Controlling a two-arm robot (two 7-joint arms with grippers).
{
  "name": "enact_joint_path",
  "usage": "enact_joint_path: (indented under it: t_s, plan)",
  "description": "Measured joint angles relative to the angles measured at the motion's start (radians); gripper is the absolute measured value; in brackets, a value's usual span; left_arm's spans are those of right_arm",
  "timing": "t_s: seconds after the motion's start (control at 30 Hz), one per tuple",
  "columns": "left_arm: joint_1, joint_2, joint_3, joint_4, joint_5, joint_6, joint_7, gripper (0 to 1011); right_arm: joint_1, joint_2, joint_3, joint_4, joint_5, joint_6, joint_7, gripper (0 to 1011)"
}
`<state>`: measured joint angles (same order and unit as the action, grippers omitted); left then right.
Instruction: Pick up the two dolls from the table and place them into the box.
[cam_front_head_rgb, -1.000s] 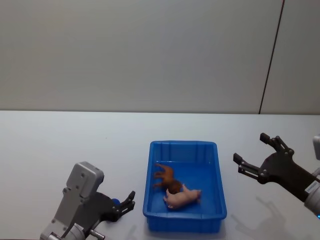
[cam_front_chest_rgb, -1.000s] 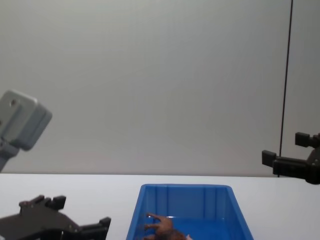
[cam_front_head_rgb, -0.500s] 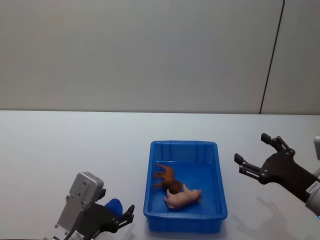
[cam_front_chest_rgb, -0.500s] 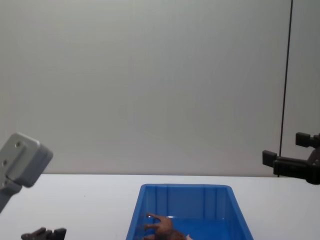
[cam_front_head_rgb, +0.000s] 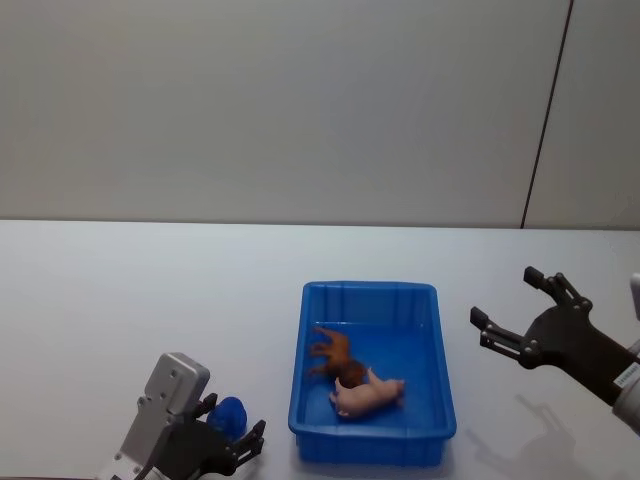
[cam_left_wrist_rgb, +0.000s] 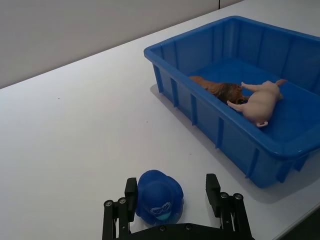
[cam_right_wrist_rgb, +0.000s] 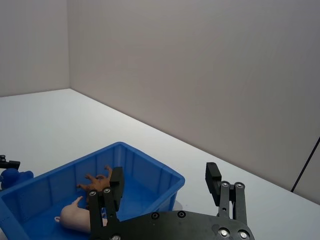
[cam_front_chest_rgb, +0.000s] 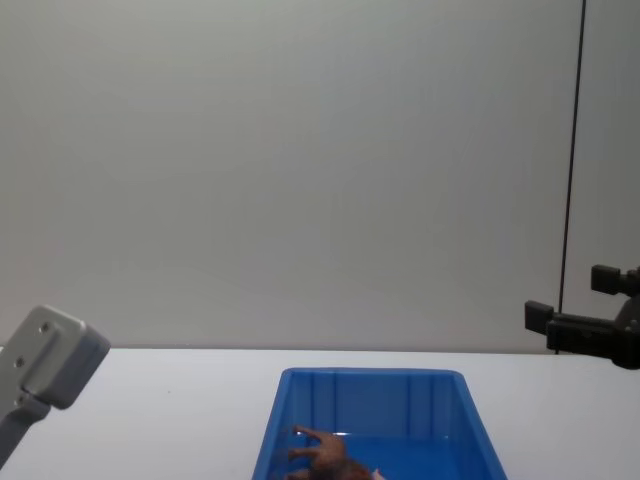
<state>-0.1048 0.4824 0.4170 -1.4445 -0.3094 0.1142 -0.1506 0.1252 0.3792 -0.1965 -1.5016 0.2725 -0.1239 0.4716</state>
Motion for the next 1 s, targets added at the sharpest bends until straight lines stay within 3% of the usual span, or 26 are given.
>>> enact_joint_path:
  t_s: [0.33, 0.4, 0.43, 0.5, 1.0]
  plan:
    - [-0.014, -0.013, -0.001, 0.03, 0.013, 0.002, -0.019, 597, 0.0, 0.0, 0.0, 0.0, 0.0, 0.0, 0.0, 1001]
    - [-0.016, -0.014, -0.001, 0.033, 0.015, 0.003, -0.021, 576, 0.0, 0.0, 0.0, 0.0, 0.0, 0.0, 0.0, 1001]
    - [-0.017, -0.015, -0.001, 0.034, 0.016, 0.004, -0.023, 498, 0.0, 0.0, 0.0, 0.0, 0.0, 0.0, 0.0, 1001]
    - [-0.019, -0.017, -0.001, 0.037, 0.019, 0.005, -0.026, 443, 0.0, 0.0, 0.0, 0.0, 0.0, 0.0, 0.0, 1001]
    - [-0.044, -0.022, -0.013, -0.01, 0.07, 0.008, -0.036, 276, 0.0, 0.0, 0.0, 0.0, 0.0, 0.0, 0.0, 1001]
